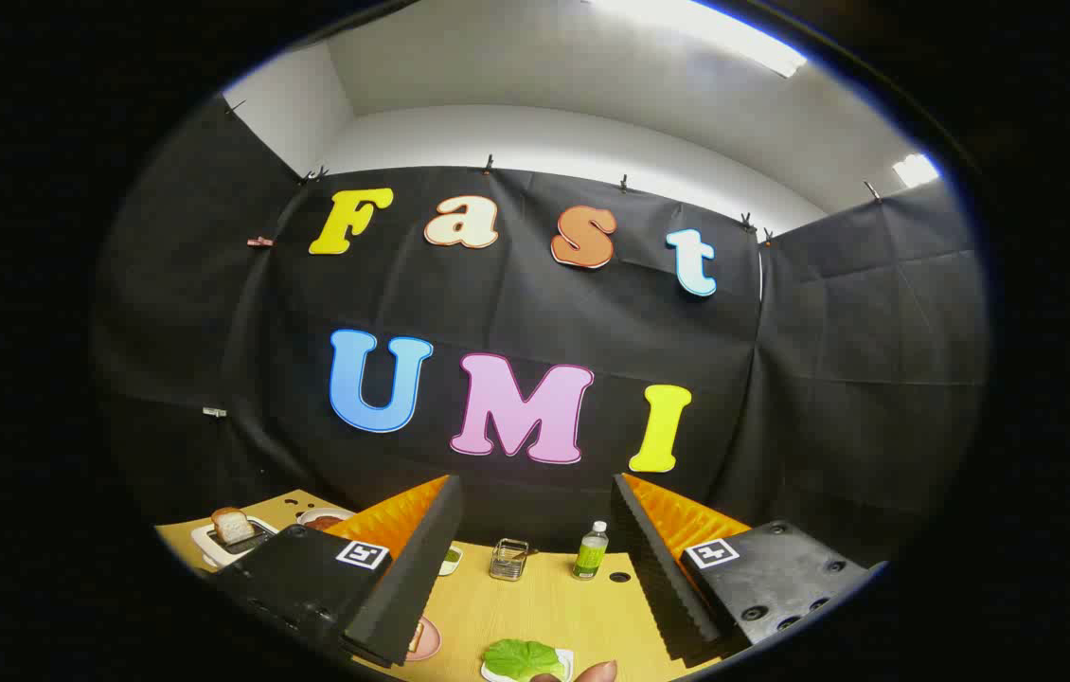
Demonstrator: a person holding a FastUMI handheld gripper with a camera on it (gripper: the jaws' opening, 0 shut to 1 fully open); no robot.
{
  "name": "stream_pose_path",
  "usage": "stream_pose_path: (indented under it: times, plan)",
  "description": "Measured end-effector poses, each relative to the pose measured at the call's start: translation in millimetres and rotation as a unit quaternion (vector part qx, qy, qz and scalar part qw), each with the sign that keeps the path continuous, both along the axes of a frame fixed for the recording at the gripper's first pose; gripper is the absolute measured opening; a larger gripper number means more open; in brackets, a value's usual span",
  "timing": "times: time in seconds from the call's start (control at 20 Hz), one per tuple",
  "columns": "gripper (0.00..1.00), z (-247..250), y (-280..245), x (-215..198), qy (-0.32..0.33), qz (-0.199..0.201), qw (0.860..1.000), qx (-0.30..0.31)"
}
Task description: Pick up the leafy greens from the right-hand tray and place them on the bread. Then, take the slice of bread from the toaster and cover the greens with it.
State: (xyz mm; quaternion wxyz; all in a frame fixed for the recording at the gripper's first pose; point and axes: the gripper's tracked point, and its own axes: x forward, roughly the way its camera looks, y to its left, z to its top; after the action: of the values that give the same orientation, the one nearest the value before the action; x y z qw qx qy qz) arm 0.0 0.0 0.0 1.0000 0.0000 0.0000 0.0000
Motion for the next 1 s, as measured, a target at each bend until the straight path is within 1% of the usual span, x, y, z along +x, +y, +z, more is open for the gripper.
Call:
stream_pose_path:
  times: [0.15, 0.3, 0.75, 0.9, 1.0]
  plan:
    - [0.97, -2, -2, 2, -0.001, -0.005, 1.000, -0.002]
    - [0.97, -6, -1, 3, 0.005, -0.003, 1.000, -0.013]
    - [0.97, -10, -3, 13, 0.012, 0.001, 1.000, -0.017]
    - [0.97, -21, -1, 18, 0.028, 0.014, 0.999, -0.019]
    - [0.97, -41, 6, 22, 0.059, 0.043, 0.997, -0.021]
